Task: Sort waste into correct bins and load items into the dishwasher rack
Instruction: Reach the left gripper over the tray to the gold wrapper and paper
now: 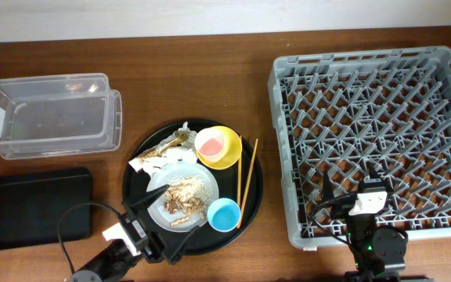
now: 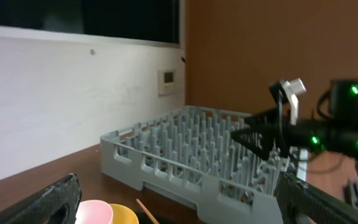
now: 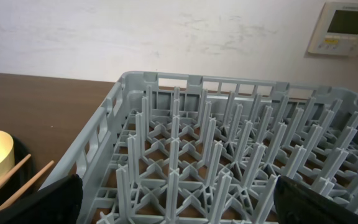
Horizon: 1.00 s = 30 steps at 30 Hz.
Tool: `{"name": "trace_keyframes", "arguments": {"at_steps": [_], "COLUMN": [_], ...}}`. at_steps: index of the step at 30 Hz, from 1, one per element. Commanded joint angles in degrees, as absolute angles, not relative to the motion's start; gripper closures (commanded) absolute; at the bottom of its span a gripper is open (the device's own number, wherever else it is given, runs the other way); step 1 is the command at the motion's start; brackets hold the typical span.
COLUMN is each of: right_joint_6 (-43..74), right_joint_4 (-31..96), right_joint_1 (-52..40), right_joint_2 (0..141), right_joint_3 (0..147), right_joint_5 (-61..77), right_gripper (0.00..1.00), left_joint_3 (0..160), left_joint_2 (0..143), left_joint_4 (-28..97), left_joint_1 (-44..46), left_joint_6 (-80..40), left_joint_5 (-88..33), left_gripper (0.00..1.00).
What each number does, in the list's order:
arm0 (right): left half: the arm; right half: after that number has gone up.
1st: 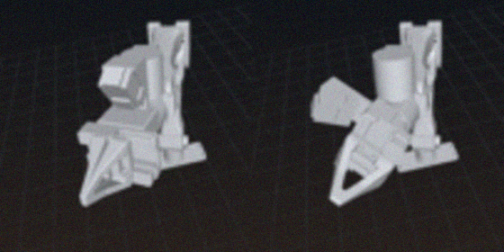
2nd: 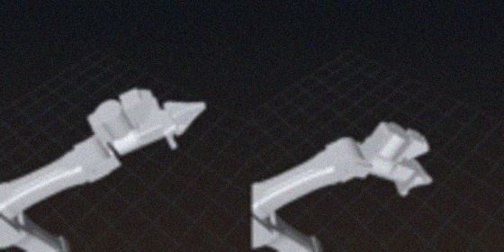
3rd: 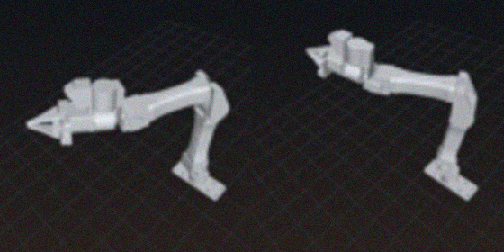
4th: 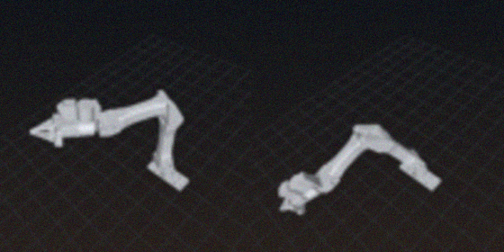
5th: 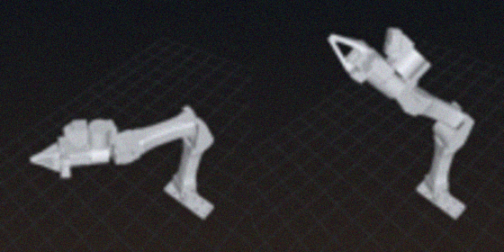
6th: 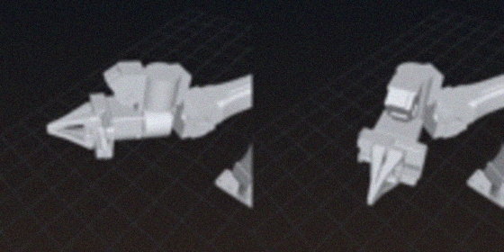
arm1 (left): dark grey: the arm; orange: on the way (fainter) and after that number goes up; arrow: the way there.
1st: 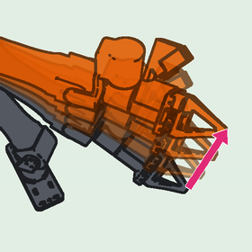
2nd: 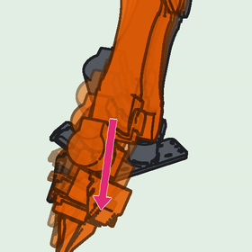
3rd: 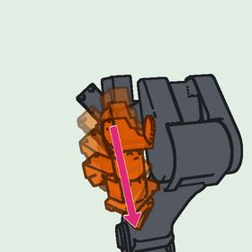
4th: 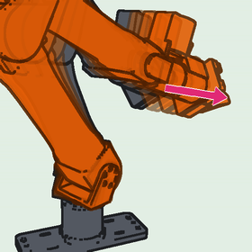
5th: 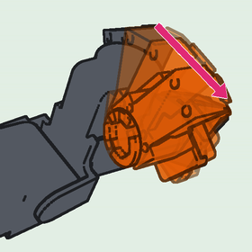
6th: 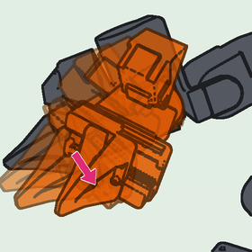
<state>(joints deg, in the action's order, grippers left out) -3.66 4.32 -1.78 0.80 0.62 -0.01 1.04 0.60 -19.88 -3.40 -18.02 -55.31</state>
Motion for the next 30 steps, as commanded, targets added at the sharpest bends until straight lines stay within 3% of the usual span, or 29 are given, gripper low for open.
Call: {"name": "trace_keyframes", "arguments": {"at_steps": [1,6,11,15,21,26,30], "right_joint_6": [-4.05,-4.05,-4.05,-4.05,-4.05,-4.05,-4.05], "right_joint_4": [4.69,4.69,4.69,4.69,4.69,4.69,4.69], "right_joint_1": [-1.56,-1.56,-1.56,-1.56,-1.56,-1.56,-1.56], "right_joint_2": [0.36,0.36,0.36,0.36,0.36,0.36,0.36], "right_joint_3": [0.32,0.32,0.32,0.32,0.32,0.32,0.32], "right_joint_5": [-0.51,-0.51,-0.51,-0.51,-0.51,-0.51,-0.51], "right_gripper": [0.02,0.02,0.02,0.02,0.02,0.02,0.02], "left_joint_3": [5.37,17.8,42.87,59.81,65.45,73.12,77.65], "left_joint_2": [2.42,12.51,32.75,49.78,65.52,79.24,87.5], "left_joint_4": [-19.77,-3.7,27.73,49.43,56.01,62.54,60.4], "left_joint_1": [-3.44,-3.44,-3.42,-3.42,-3.11,2.07,6.26], "left_joint_6": [-20.47,-8.23,2.9,4.6,4.67,1.23,0.89], "left_joint_5": [-50.02,-43.66,-24.95,-27.24,-31.64,-10.17,-6.11], "left_gripper": [0.01,0.01,0.01,0.0,0.01,0.01,0.01]}}
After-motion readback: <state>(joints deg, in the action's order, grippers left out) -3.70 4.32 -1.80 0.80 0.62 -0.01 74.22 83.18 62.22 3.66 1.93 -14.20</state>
